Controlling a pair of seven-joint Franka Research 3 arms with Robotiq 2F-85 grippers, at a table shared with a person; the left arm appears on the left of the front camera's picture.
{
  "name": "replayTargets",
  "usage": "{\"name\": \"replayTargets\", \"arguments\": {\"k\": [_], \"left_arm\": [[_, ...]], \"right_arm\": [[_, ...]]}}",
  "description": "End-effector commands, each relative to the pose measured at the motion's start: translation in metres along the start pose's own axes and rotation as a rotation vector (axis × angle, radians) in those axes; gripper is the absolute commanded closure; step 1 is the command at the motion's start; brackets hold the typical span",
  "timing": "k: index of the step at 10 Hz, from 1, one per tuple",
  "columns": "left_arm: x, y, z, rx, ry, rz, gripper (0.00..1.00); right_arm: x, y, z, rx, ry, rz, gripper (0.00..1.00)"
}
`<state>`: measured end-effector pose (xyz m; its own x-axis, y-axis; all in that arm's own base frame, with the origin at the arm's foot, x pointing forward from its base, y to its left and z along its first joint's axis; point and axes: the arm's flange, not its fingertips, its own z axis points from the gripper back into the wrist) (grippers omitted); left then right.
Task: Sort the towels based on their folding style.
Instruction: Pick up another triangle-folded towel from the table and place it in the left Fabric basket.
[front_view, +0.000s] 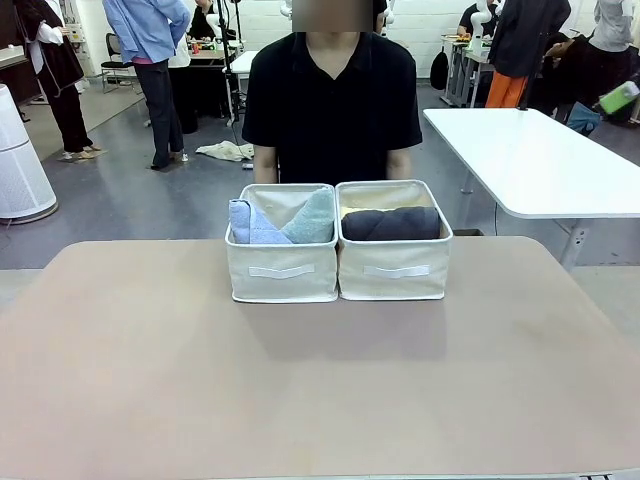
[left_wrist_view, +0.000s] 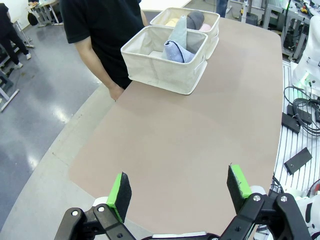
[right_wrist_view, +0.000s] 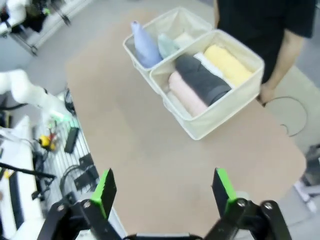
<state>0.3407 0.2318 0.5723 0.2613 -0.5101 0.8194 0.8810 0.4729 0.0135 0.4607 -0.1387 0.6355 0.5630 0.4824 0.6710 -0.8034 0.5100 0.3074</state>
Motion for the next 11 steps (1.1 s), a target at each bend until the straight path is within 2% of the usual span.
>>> {"name": "replayTargets", "arguments": {"k": [1, 4, 6, 9, 11], "left_arm": [[0.000, 0.000, 0.001, 0.001, -0.013, 0.000, 0.00], [0.000, 0.000, 0.001, 0.001, -0.013, 0.000, 0.00], [0.000, 0.000, 0.001, 0.001, -0.013, 0.000, 0.00], [0.000, 0.000, 0.001, 0.001, -0.013, 0.000, 0.00], [0.000, 0.000, 0.001, 0.001, -0.013, 0.000, 0.00]], "right_arm": [[-0.008, -0.036, 0.006, 0.071, -0.087, 0.034, 0.00], [-0.040, -0.052, 0.024, 0.137, -0.244, 0.179, 0.00], [-0.048, -0.054, 0.035, 0.208, -0.244, 0.248, 0.00], [-0.045, -0.058, 0.045, 0.198, -0.274, 0.209, 0.00], [-0.053, -0.045, 0.037, 0.191, -0.247, 0.227, 0.00]]}}
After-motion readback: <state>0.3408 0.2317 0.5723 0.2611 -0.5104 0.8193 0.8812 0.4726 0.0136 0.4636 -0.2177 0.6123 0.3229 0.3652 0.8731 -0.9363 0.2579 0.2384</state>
